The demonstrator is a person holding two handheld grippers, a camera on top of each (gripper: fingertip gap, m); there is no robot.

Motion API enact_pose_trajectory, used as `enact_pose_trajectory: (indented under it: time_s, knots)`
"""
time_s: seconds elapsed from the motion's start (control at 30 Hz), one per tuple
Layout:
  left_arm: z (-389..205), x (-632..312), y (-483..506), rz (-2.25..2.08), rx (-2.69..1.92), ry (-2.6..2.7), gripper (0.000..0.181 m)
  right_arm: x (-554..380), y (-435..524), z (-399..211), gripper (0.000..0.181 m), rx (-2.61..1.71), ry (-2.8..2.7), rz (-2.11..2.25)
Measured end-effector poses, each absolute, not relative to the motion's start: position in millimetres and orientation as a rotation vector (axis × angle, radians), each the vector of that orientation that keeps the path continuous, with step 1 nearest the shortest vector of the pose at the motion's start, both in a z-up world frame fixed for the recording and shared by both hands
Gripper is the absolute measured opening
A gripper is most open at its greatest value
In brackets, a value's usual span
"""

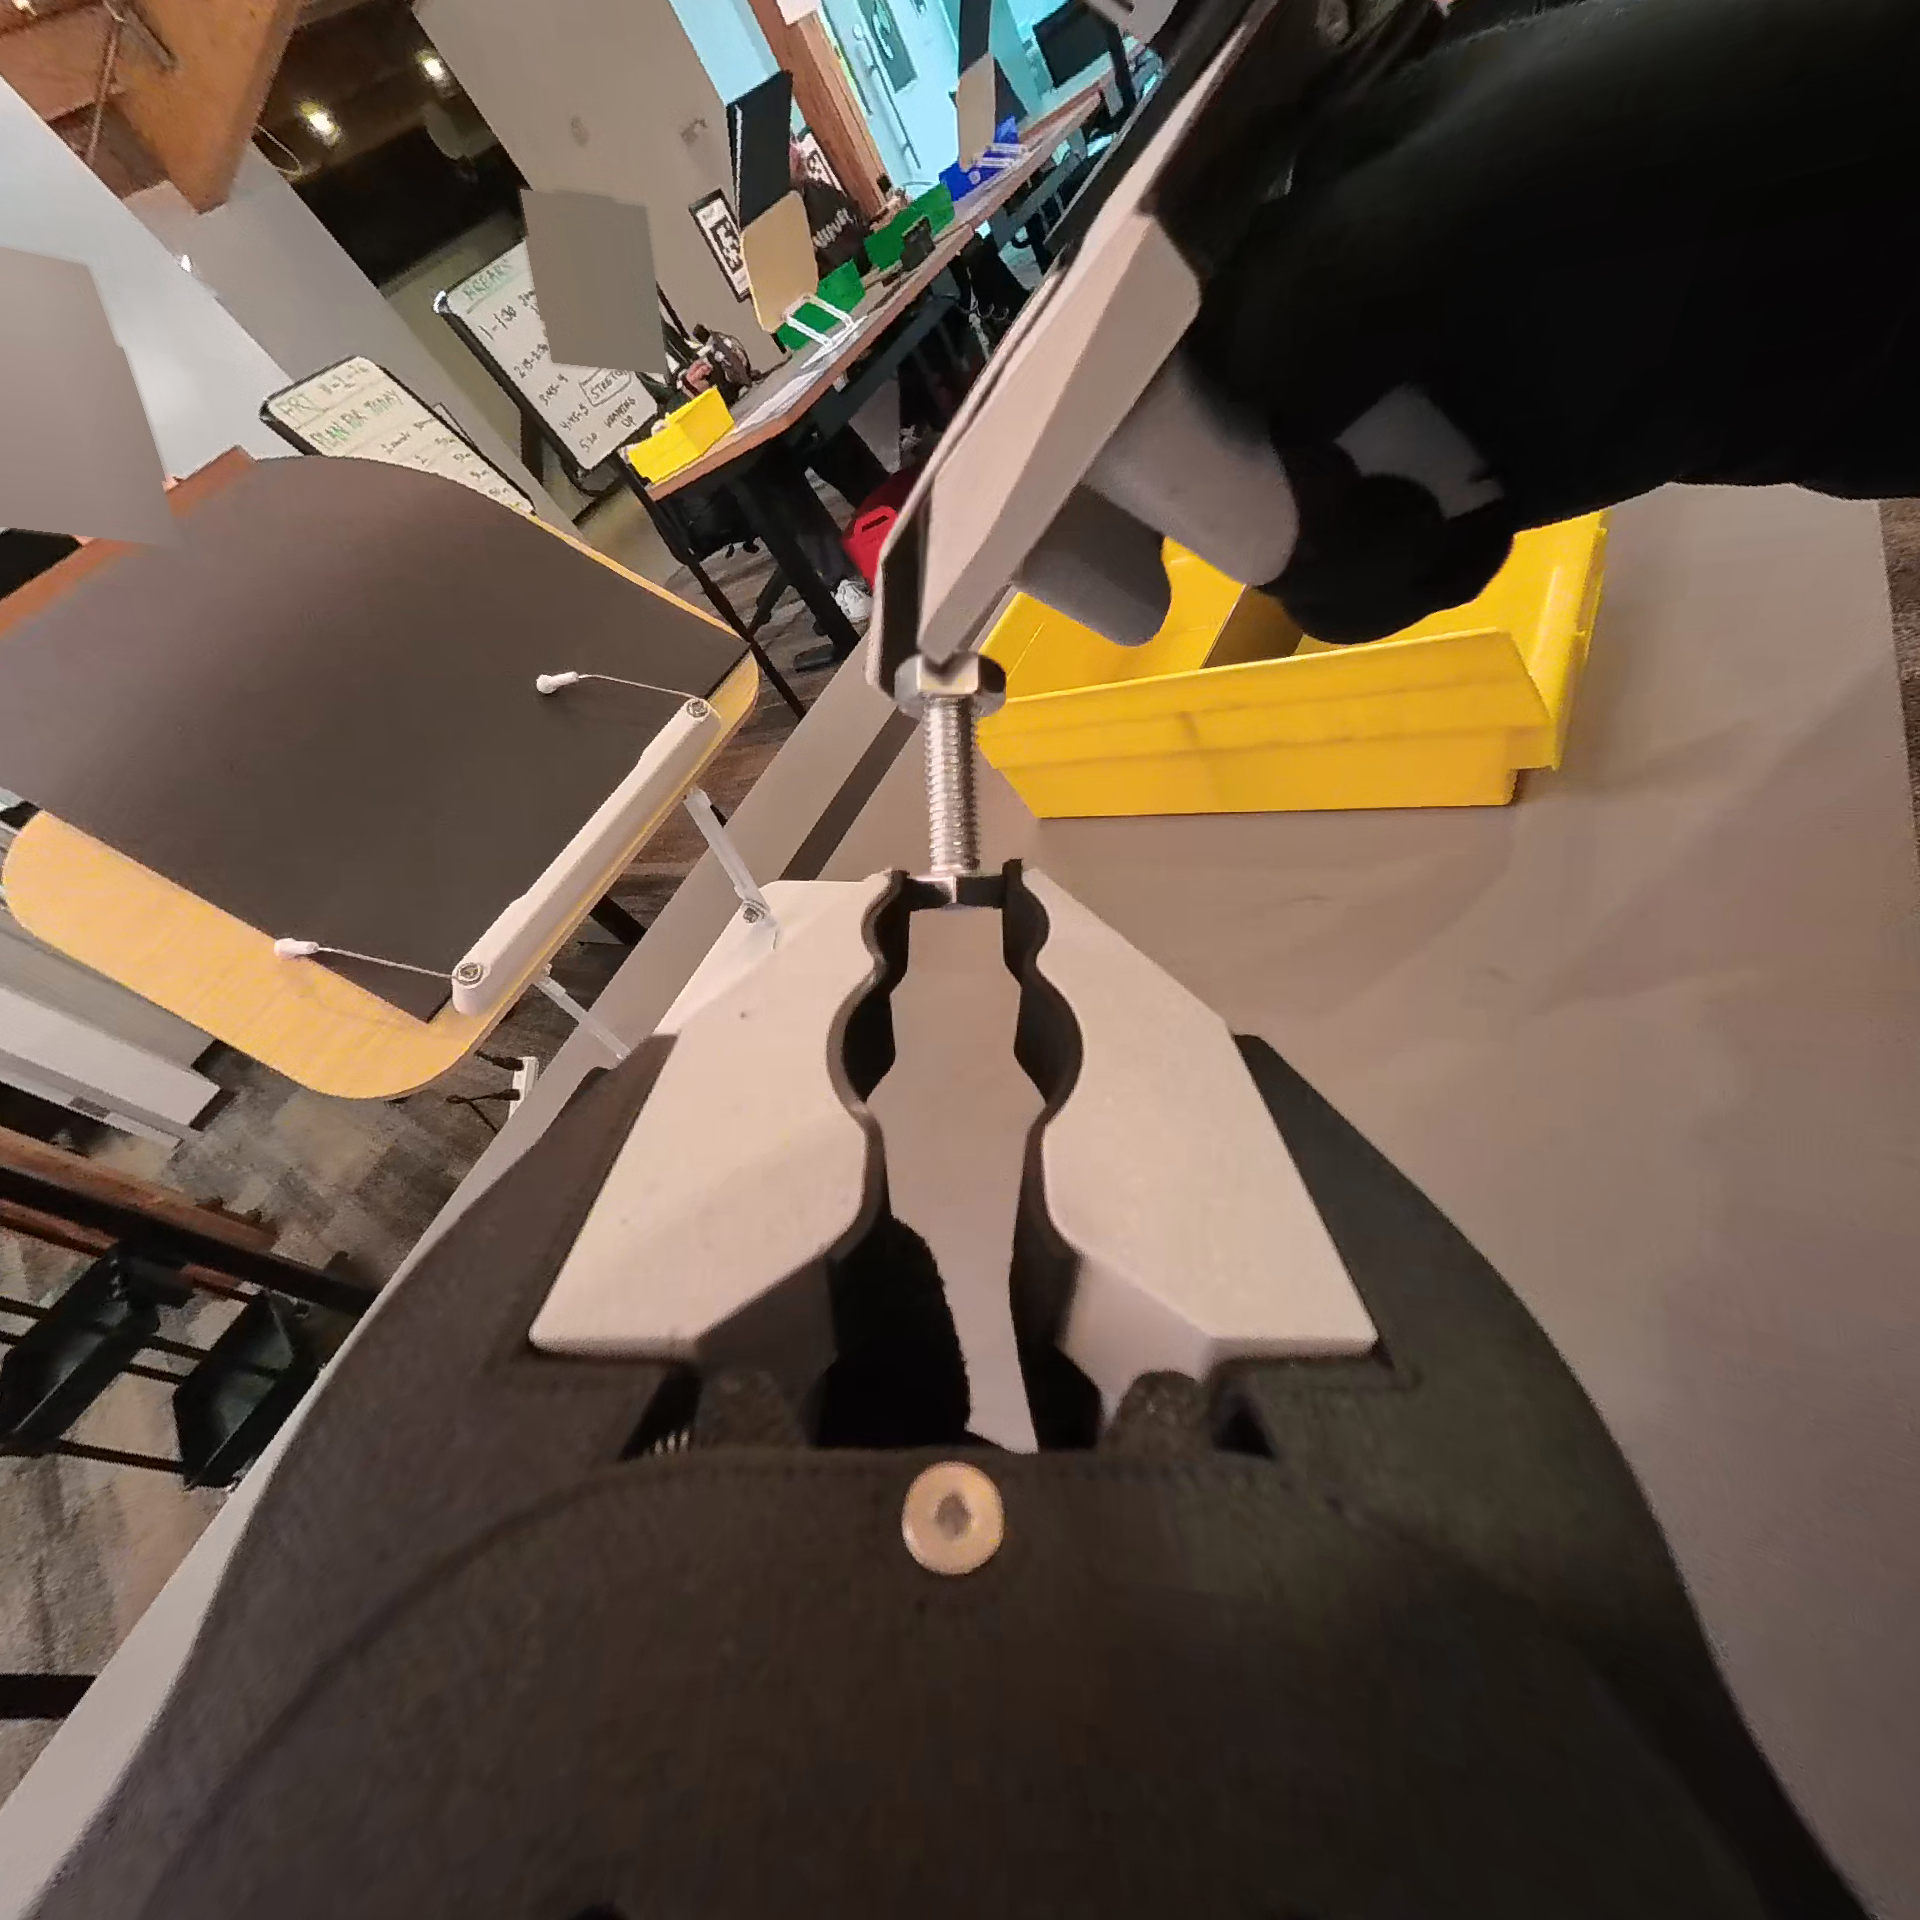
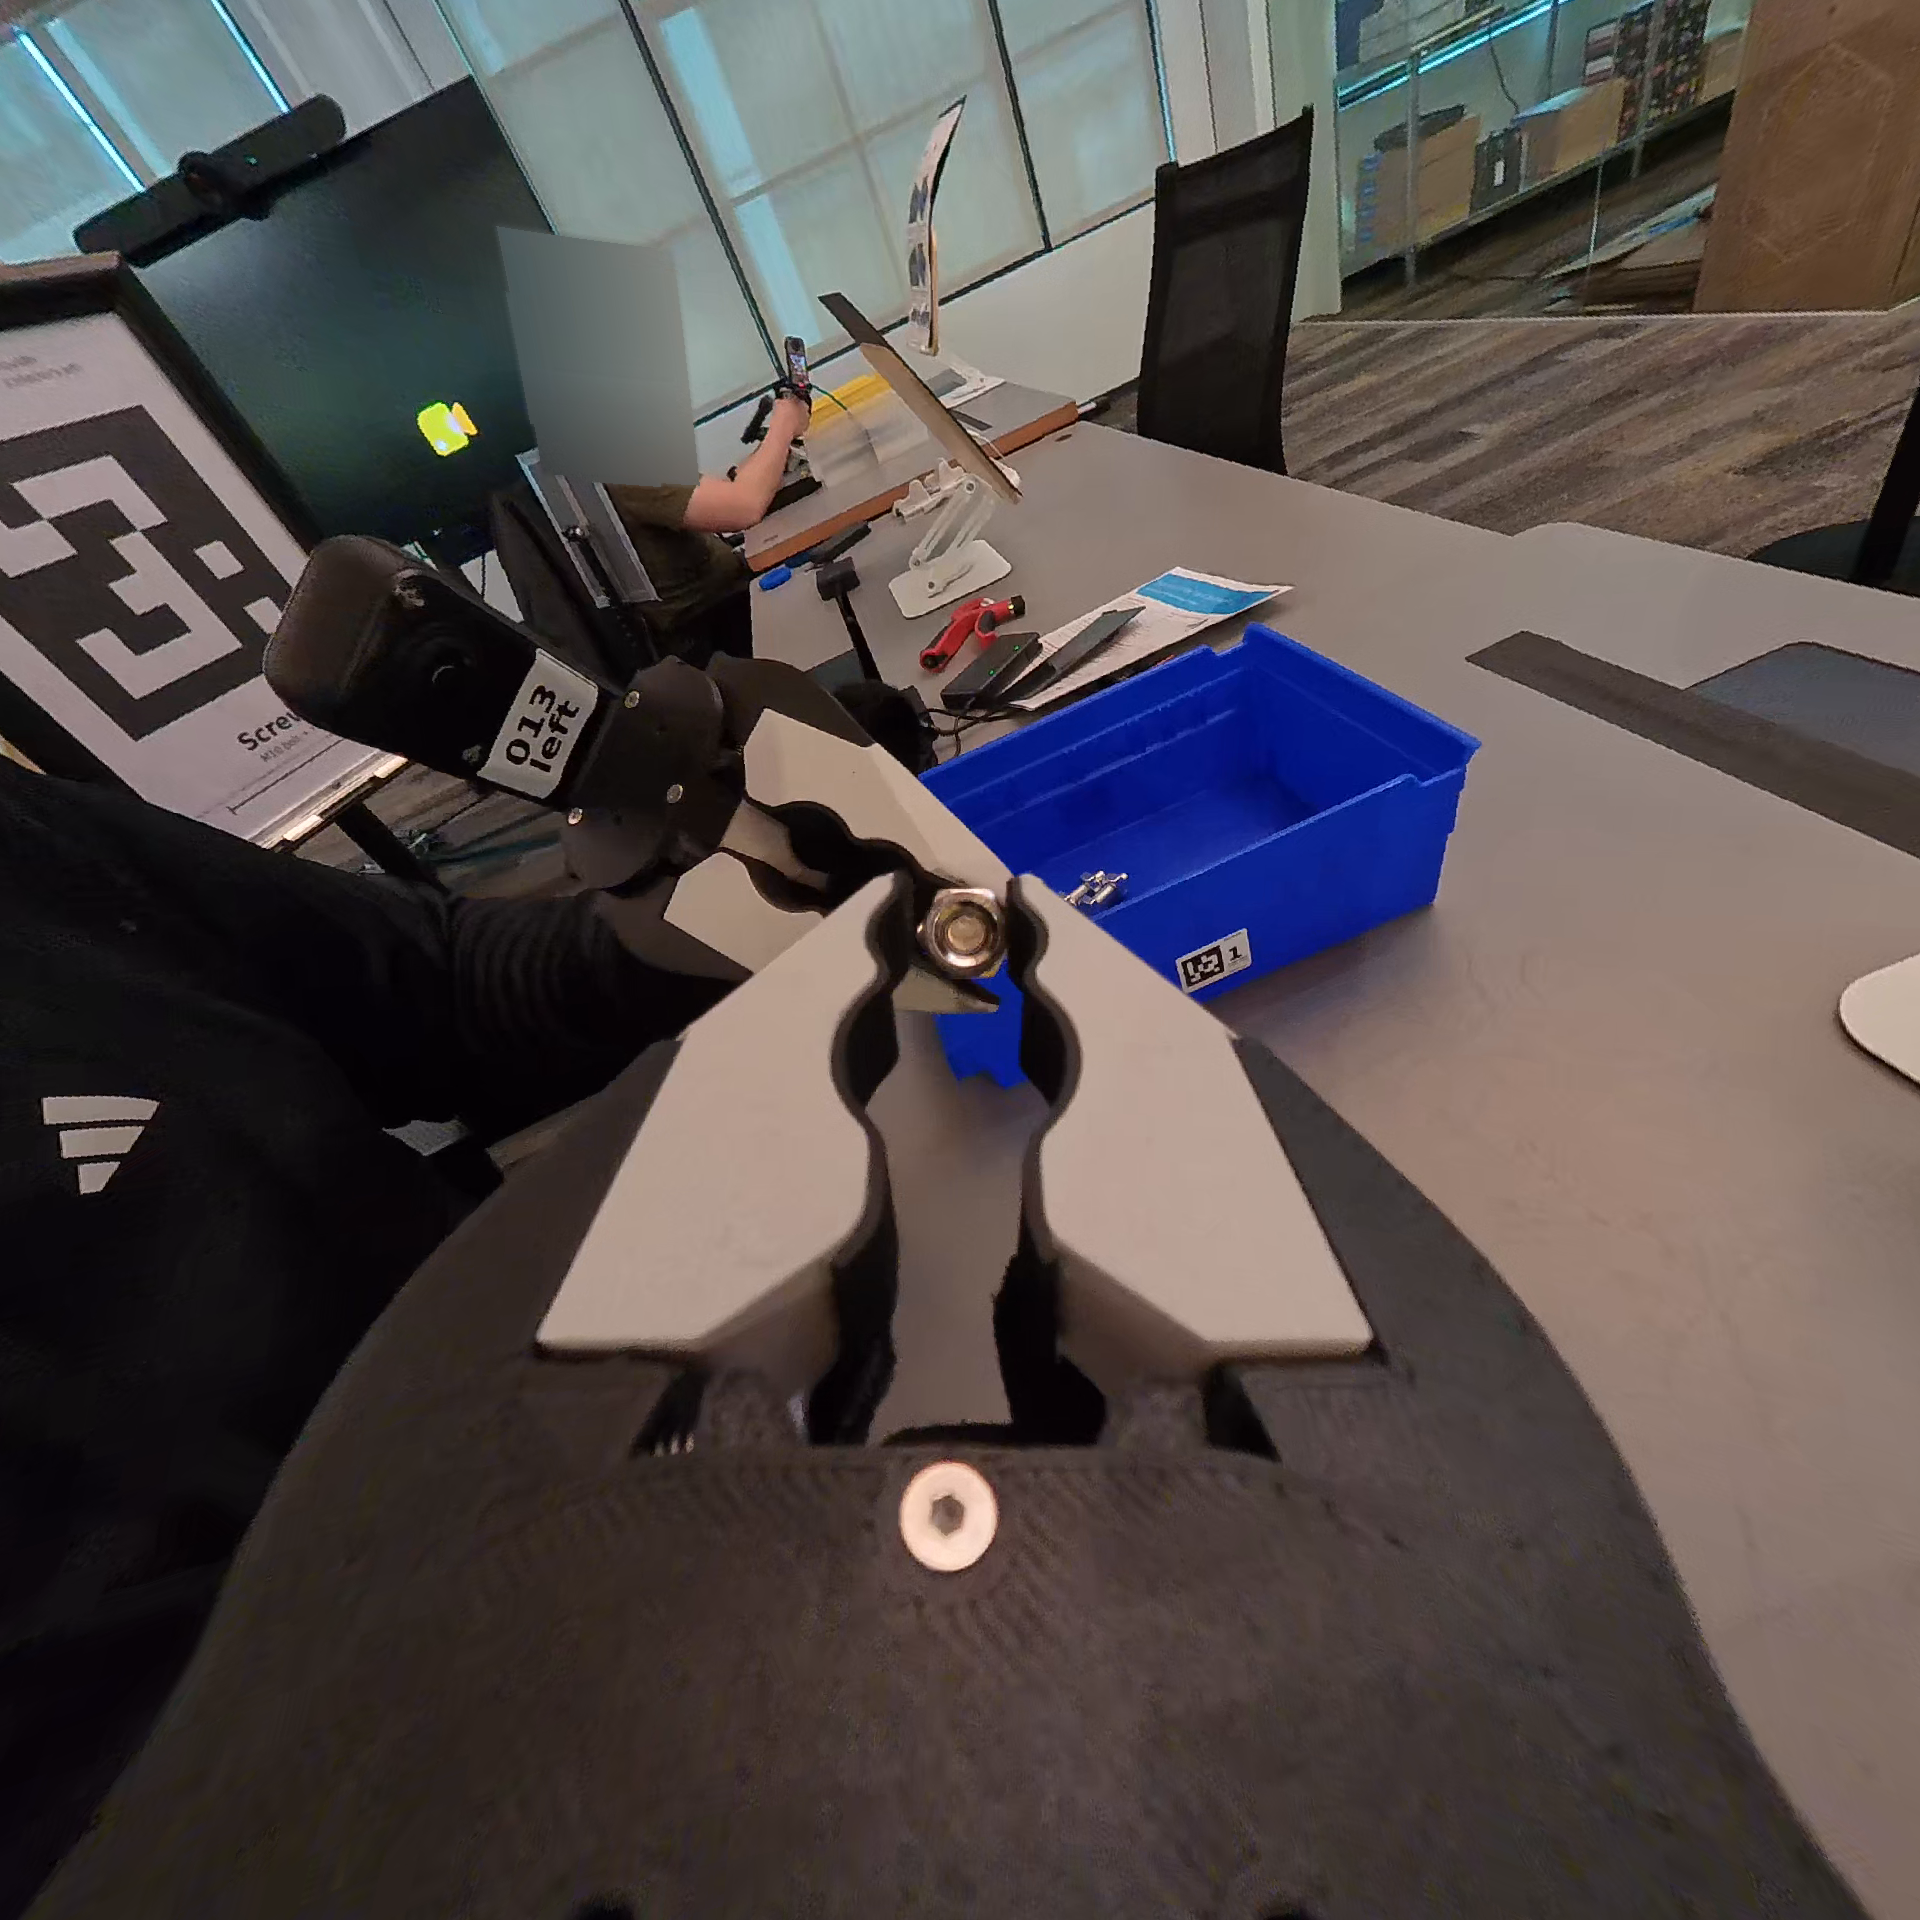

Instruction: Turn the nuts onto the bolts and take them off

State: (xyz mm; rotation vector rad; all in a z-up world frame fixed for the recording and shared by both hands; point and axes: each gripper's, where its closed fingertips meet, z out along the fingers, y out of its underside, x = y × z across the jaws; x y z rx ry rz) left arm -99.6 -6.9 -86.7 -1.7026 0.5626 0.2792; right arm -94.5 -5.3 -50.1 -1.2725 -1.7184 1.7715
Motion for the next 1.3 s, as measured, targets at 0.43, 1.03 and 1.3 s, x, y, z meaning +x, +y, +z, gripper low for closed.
enact_pose_trajectory:
  time_s: [0.43,1.03,1.3]
  knots:
    - [-84,-99,-8,0.254,-1.699,0.559,0.016,-96,-9,-56,0.017,-1.254,-1.774,1.731]
    - [-97,-66,-31,-0.786,-1.783,0.496,0.016,-79,-24,-68,0.018,-0.324,-2.238,0.792]
    - [-94,-75,-30,-0.777,-1.753,0.455,0.016,-61,23,-51,0.018,-0.681,-2.081,0.91]
